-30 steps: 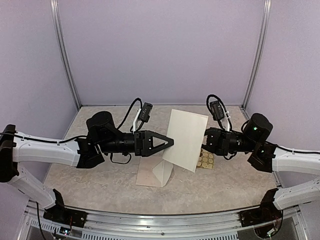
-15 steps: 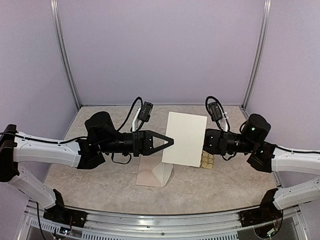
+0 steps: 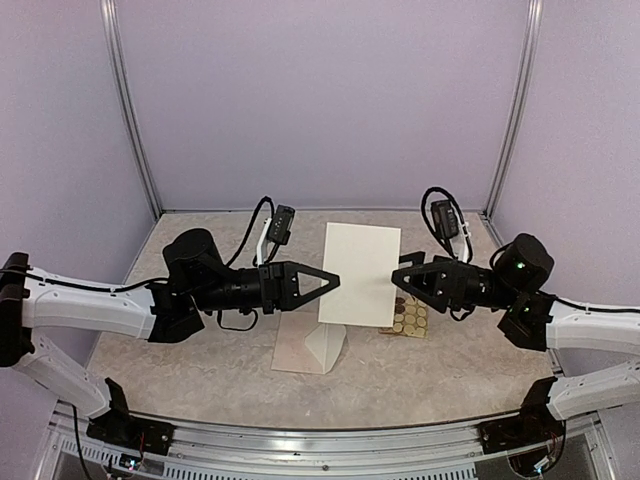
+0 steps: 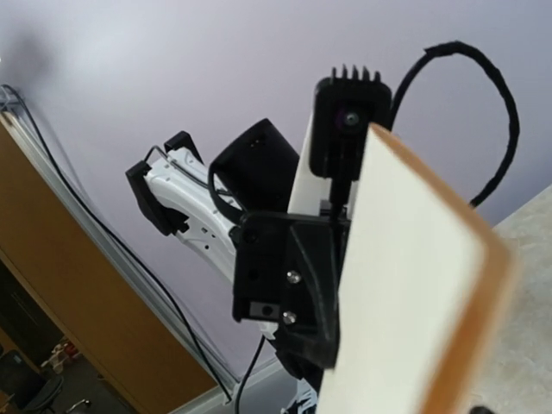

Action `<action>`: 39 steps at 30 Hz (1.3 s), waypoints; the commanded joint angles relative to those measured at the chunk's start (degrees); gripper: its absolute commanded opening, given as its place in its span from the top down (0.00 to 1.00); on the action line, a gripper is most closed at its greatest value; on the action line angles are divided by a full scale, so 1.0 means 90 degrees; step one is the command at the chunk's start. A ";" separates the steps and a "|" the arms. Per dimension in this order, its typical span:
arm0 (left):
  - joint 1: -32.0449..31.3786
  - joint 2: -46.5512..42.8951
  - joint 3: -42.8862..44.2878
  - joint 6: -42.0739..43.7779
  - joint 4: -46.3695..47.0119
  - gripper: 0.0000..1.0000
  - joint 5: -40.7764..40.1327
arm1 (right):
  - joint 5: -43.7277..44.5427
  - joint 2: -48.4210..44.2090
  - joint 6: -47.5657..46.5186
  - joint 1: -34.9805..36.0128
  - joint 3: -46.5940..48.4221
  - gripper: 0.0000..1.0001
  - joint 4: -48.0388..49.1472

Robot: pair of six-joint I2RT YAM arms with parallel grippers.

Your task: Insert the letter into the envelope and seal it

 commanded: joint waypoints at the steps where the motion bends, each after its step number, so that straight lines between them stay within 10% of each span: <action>1: 0.0009 -0.0132 -0.0053 0.0043 0.0189 1.00 -0.0085 | 0.0116 0.0172 -0.0089 0.0079 0.0178 0.10 -0.0242; 6: -0.0023 -0.0099 0.0013 0.0180 -0.0098 1.00 -0.0157 | 0.0304 0.0583 -0.0228 0.0217 0.0432 0.33 -0.0559; 12: -0.0019 -0.0123 0.0001 0.0510 -0.1158 0.86 -0.0731 | 0.0949 0.1238 0.0031 0.0341 0.0661 1.00 -0.0737; 20: 0.0898 -0.0282 -0.0461 0.0191 -0.3432 0.41 -0.2074 | 0.2076 0.2462 0.0227 0.0328 0.1314 1.00 -0.3411; 39: 0.1640 0.1143 -0.0400 0.0419 -0.4169 0.30 -0.2471 | 0.1022 0.4388 0.0868 0.0069 0.2069 1.00 -0.4461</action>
